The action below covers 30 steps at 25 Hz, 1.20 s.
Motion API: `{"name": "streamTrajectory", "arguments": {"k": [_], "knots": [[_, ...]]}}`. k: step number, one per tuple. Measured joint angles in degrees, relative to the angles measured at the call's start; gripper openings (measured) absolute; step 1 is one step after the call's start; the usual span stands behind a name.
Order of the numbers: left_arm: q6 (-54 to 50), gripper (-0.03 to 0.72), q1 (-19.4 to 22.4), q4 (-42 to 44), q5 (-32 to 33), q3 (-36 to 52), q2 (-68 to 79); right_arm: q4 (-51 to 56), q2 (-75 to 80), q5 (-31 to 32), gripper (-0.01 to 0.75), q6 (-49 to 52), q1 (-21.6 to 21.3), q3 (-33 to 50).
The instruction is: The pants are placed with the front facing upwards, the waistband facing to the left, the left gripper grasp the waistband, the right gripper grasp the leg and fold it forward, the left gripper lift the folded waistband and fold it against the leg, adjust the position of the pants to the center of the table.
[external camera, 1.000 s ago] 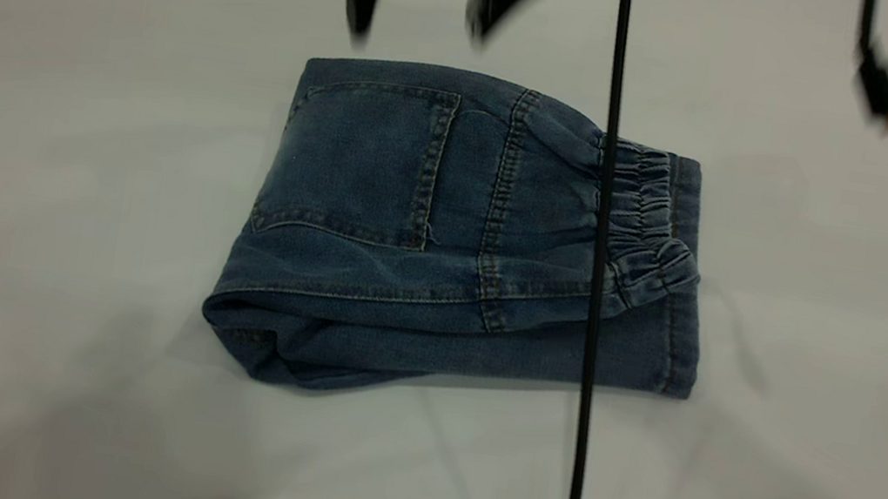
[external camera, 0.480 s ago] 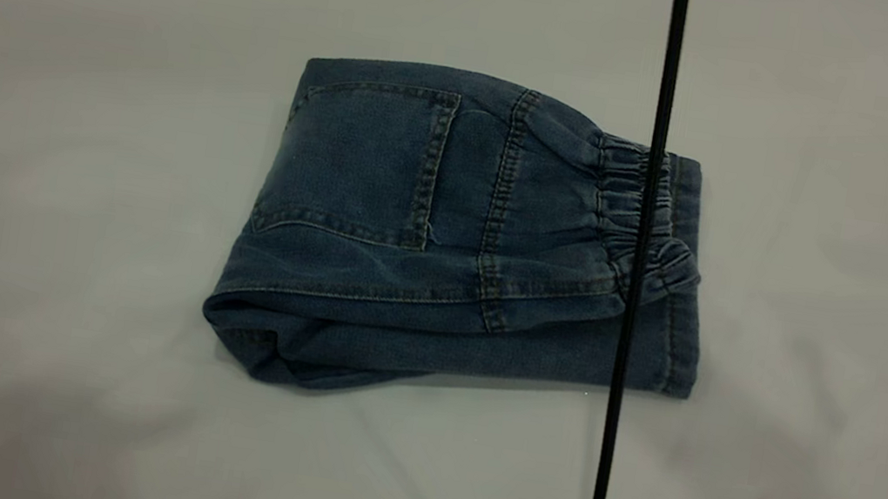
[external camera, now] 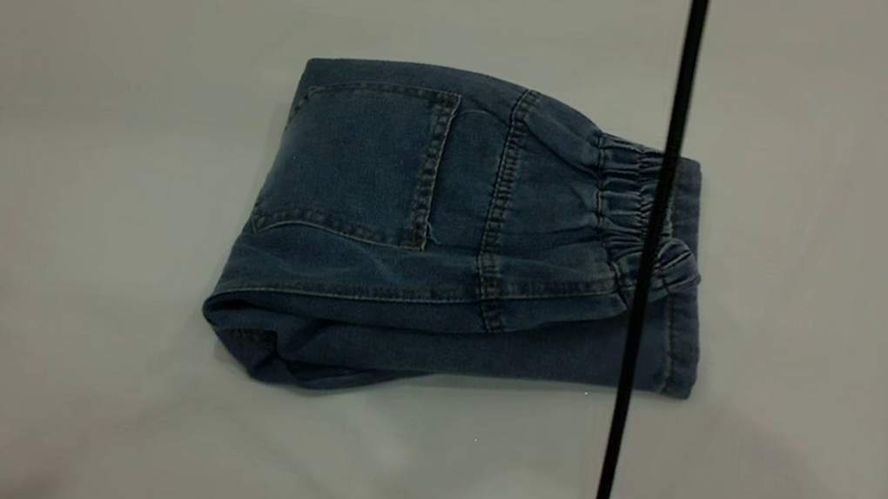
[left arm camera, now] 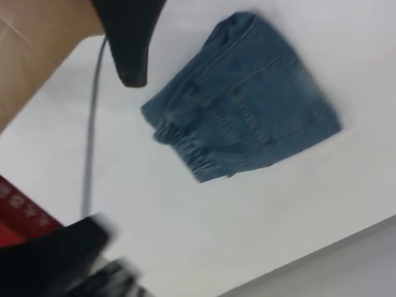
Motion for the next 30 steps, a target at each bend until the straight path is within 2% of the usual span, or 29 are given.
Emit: {"name": "streamTrajectory", "arguments": {"k": [9,14,21,26,30], "knots": [[-6.87,0.446,0.0,5.6,0.0,11.58,-15.89,0.24,-10.18,-0.08,0.441,2.97,9.49,0.39],[-7.53,0.446,0.0,8.41,0.0,18.56,-23.85,-1.41,-16.27,-0.07,0.441,4.59,14.79,5.32],[-7.76,0.446,0.0,14.02,-2.39,30.64,-29.44,-4.9,-27.29,-0.11,0.441,7.13,15.77,19.45],[-7.76,0.446,0.0,14.63,-4.25,37.99,-29.38,-6.14,-36.84,-0.15,0.441,6.06,15.77,33.0],[-7.68,0.446,0.0,15.06,-6.07,40.55,-29.38,-9.86,-45.21,-0.2,0.441,5.8,15.77,44.77]]}}
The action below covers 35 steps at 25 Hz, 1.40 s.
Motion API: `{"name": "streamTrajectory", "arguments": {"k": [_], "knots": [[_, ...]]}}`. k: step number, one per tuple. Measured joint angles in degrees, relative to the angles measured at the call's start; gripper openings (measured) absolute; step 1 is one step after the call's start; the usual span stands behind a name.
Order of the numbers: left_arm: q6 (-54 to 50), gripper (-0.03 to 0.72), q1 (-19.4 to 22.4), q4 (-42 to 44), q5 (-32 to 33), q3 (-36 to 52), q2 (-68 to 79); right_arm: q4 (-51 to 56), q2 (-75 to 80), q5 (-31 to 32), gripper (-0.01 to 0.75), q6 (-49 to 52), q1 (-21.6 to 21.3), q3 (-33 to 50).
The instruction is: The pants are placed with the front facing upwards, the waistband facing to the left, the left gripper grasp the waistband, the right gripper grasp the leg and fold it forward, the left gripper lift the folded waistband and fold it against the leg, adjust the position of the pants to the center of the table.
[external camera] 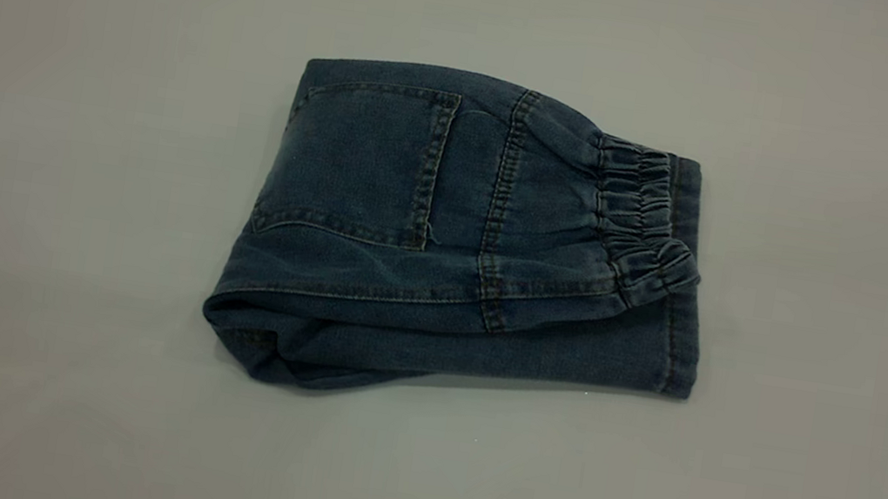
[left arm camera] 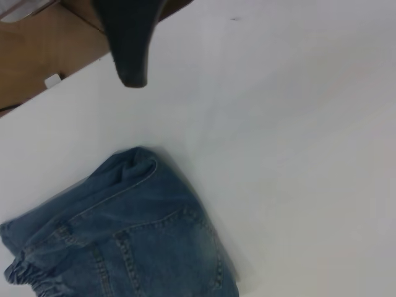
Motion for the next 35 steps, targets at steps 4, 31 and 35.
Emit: {"name": "streamTrajectory", "arguments": {"k": [4,31,35], "knots": [[0.04,0.446,0.0,2.56,-1.75,0.0,0.0,-3.49,-8.45,-0.76,0.441,-0.29,0.0,11.62],[-0.34,0.446,0.0,0.77,-0.6,2.67,0.05,-3.49,-31.24,-8.94,0.441,-0.31,-4.12,32.25],[-0.34,0.446,0.0,0.82,-0.6,2.67,0.05,-3.57,-31.24,-8.94,0.441,-0.36,-15.87,32.25]]}}
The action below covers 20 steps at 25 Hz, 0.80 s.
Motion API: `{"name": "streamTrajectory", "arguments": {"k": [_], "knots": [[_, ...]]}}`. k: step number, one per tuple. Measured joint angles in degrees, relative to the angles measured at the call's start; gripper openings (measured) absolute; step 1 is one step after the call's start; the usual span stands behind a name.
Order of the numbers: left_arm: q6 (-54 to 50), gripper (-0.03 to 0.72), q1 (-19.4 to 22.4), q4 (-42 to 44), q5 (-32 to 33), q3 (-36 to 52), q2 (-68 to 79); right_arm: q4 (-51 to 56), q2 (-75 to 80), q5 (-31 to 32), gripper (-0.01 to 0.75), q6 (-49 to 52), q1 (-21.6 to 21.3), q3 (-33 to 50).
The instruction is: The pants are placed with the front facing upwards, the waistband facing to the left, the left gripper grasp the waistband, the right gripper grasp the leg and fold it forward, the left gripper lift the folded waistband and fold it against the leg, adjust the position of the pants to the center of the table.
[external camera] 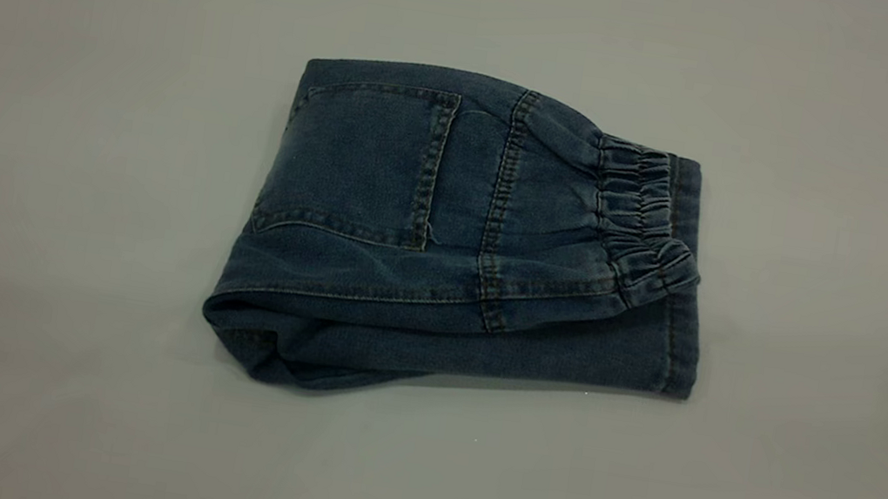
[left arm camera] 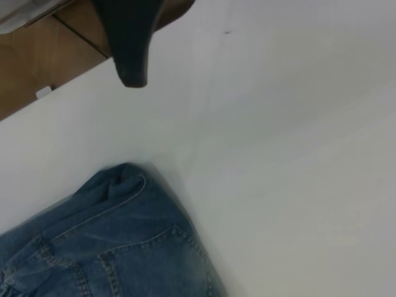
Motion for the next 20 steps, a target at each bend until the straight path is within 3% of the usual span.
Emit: {"name": "streamTrajectory", "arguments": {"k": [7,11,15,20], "knots": [[0.0,0.446,0.0,0.0,0.0,0.0,0.0,0.0,-2.04,0.0,0.441,-0.06,-25.95,0.0],[0.05,0.446,1.62,-0.14,0.0,0.0,0.0,0.0,-5.63,0.0,0.441,-0.06,-38.17,0.0],[0.05,0.446,8.24,-0.22,0.0,0.0,0.0,-0.04,-12.44,0.07,0.441,-0.06,-45.64,0.0],[0.05,0.446,18.69,-0.15,0.0,0.0,-1.33,-0.04,-14.75,0.36,0.441,-0.06,-46.7,-0.08]]}}
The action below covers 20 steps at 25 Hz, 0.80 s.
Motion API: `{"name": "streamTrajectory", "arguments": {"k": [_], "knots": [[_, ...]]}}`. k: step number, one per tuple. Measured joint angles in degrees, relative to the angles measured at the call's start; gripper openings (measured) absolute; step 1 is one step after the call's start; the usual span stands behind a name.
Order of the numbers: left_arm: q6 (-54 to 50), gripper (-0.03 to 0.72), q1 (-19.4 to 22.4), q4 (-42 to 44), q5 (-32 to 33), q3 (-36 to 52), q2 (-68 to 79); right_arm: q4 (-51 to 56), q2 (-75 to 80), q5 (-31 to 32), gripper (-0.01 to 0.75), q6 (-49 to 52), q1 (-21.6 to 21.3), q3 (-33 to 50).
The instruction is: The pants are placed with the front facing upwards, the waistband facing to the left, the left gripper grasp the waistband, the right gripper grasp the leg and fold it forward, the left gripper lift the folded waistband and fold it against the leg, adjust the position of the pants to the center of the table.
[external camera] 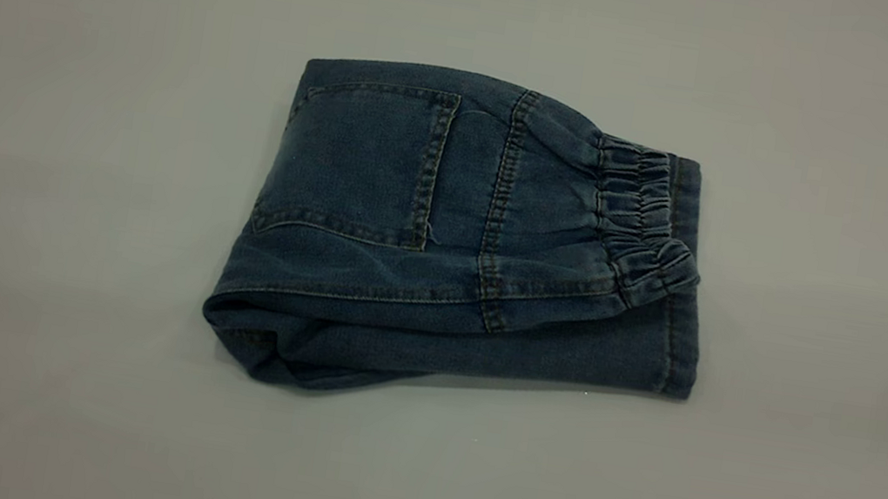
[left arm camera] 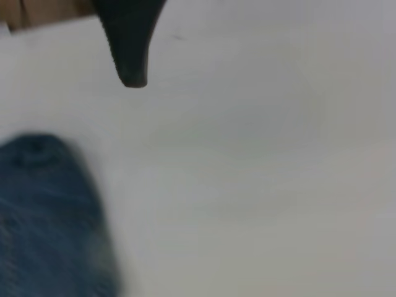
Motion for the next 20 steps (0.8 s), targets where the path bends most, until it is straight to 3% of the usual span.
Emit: {"name": "streamTrajectory", "arguments": {"k": [5,11,20], "knots": [[0.0,0.446,6.04,0.13,0.0,0.0,-5.48,0.02,0.05,-0.32,0.441,0.08,0.27,0.0],[0.0,0.446,6.1,0.13,0.23,-0.08,-13.05,0.01,0.09,-0.32,0.441,0.08,0.27,0.02],[0.0,0.446,5.99,0.13,0.2,-0.15,-13.36,0.01,0.09,-0.38,0.441,0.01,0.27,0.02]]}}
